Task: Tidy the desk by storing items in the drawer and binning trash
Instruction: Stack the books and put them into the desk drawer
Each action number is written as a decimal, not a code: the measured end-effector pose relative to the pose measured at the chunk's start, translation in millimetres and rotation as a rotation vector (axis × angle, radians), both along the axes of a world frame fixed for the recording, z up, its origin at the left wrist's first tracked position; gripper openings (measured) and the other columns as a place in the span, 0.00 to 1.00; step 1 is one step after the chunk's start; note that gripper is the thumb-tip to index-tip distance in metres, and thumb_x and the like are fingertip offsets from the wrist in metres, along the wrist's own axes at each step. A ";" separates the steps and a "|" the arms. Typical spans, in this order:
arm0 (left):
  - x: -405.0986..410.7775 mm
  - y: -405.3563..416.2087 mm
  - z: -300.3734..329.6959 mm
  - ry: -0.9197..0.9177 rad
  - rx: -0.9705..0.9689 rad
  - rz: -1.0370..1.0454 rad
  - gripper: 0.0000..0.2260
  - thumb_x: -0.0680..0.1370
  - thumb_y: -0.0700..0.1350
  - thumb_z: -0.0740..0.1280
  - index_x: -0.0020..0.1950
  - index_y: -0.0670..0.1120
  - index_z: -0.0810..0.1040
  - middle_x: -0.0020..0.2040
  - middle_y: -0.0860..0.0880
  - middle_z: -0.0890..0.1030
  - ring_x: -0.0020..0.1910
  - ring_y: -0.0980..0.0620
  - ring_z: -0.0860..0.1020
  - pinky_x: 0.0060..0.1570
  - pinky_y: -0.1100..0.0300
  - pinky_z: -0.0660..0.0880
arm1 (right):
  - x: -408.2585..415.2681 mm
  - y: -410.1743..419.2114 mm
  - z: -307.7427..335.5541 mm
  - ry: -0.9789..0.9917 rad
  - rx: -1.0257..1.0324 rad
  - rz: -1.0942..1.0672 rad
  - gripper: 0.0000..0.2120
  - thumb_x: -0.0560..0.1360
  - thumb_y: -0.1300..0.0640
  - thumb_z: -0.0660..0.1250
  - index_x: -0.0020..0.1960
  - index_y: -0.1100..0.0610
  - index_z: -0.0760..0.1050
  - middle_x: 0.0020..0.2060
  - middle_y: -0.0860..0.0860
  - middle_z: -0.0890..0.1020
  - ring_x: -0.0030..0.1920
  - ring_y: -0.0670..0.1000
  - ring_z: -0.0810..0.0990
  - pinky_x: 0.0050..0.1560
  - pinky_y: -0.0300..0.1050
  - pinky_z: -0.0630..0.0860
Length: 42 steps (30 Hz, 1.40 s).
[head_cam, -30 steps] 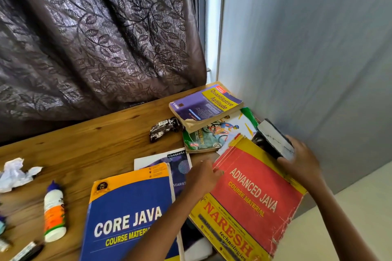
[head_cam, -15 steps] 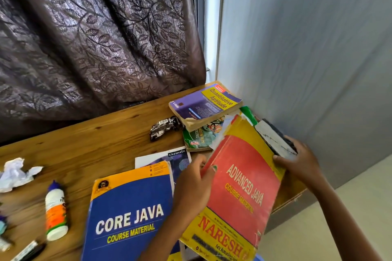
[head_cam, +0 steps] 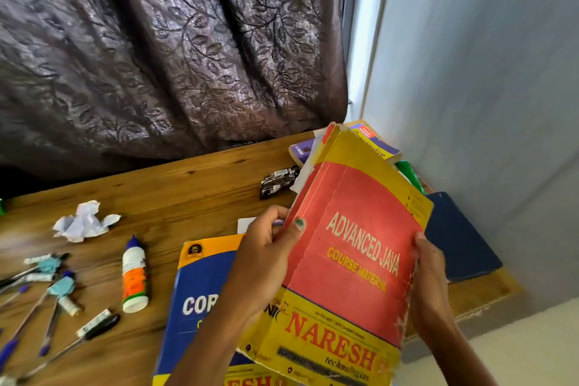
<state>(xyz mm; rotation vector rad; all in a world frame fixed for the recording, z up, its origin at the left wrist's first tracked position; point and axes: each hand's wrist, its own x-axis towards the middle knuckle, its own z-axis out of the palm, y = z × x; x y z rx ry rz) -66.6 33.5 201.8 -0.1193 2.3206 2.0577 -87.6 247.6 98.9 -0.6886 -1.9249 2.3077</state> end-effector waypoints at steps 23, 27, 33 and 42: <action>63.7 -135.1 -110.3 -0.537 -0.245 0.295 0.17 0.78 0.53 0.64 0.63 0.45 0.75 0.53 0.48 0.81 0.49 0.50 0.80 0.50 0.53 0.78 | 17.2 -126.0 -0.5 -0.318 -0.066 0.719 0.11 0.76 0.66 0.63 0.55 0.54 0.75 0.43 0.54 0.85 0.41 0.53 0.84 0.37 0.45 0.79; 71.3 -143.0 -122.3 -0.572 -0.448 0.325 0.23 0.77 0.57 0.63 0.67 0.47 0.69 0.61 0.45 0.75 0.61 0.46 0.73 0.55 0.52 0.73 | 23.9 -139.0 -12.6 -0.286 0.077 0.767 0.14 0.76 0.66 0.61 0.56 0.51 0.74 0.48 0.52 0.84 0.50 0.52 0.82 0.46 0.48 0.78; 77.2 -130.1 -131.3 -0.473 -0.549 0.416 0.24 0.76 0.52 0.66 0.68 0.44 0.65 0.63 0.44 0.73 0.65 0.44 0.68 0.61 0.47 0.69 | 29.1 -140.4 -31.7 -0.218 0.580 0.716 0.18 0.71 0.51 0.67 0.58 0.49 0.66 0.56 0.48 0.73 0.57 0.49 0.74 0.57 0.53 0.75; 71.4 -138.2 -137.4 -0.519 -0.459 0.374 0.23 0.75 0.55 0.66 0.67 0.48 0.67 0.59 0.47 0.78 0.58 0.44 0.77 0.55 0.42 0.75 | 36.3 -155.1 -17.4 -0.346 0.506 0.674 0.26 0.69 0.50 0.69 0.64 0.51 0.64 0.60 0.53 0.65 0.64 0.54 0.63 0.63 0.49 0.66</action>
